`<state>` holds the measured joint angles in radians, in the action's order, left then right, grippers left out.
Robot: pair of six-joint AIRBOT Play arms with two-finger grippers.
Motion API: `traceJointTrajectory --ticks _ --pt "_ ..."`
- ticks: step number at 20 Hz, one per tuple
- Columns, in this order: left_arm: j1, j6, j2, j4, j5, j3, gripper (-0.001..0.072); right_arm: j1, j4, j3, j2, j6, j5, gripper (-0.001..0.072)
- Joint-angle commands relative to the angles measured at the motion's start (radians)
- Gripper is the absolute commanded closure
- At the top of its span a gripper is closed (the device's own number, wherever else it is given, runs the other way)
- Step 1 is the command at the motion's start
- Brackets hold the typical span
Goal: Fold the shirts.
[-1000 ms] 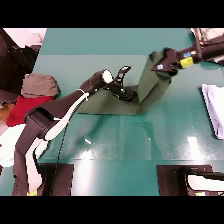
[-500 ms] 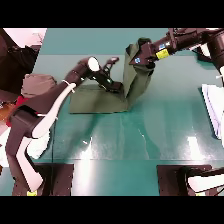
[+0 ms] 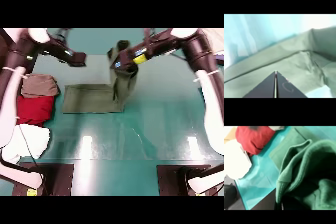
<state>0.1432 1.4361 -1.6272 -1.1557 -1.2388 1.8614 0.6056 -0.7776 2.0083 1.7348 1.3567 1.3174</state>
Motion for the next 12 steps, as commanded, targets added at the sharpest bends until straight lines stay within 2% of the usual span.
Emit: traceJointTrajectory --ticks 1,3,5,6,7,8,9,12 --pt "-0.115 -0.003 0.109 -0.019 -0.013 0.001 0.068 0.132 0.002 0.001 0.108 -0.069 -0.18 0.0693" --pt "-0.155 -0.003 0.146 -0.019 -0.02 0.003 0.0679 0.224 0.002 0.023 0.193 -0.16 -0.318 0.068" --pt "-0.18 -0.003 0.171 -0.019 -0.031 0.004 0.068 0.309 0.014 0.101 0.288 -0.188 -0.446 0.0354" --pt "-0.182 -0.003 0.176 -0.02 -0.036 0.005 0.068 0.339 0.048 0.12 0.318 -0.188 -0.507 0.0269" --pt "-0.181 -0.003 0.177 -0.019 -0.045 0.008 0.0679 0.361 0.106 0.112 0.329 -0.194 -0.566 0.0154" --pt "-0.181 -0.002 0.177 -0.017 -0.055 0.008 0.0679 0.37 0.132 0.084 0.32 -0.222 -0.592 0.0124" --pt "-0.181 -0.002 0.177 -0.017 -0.065 0.008 0.0679 0.367 0.119 0.045 0.294 -0.23 -0.587 0.0125" --pt "-0.181 -0.003 0.177 -0.019 -0.104 0.007 0.0679 0.275 0.042 -0.085 0.168 -0.227 -0.481 0.0128"
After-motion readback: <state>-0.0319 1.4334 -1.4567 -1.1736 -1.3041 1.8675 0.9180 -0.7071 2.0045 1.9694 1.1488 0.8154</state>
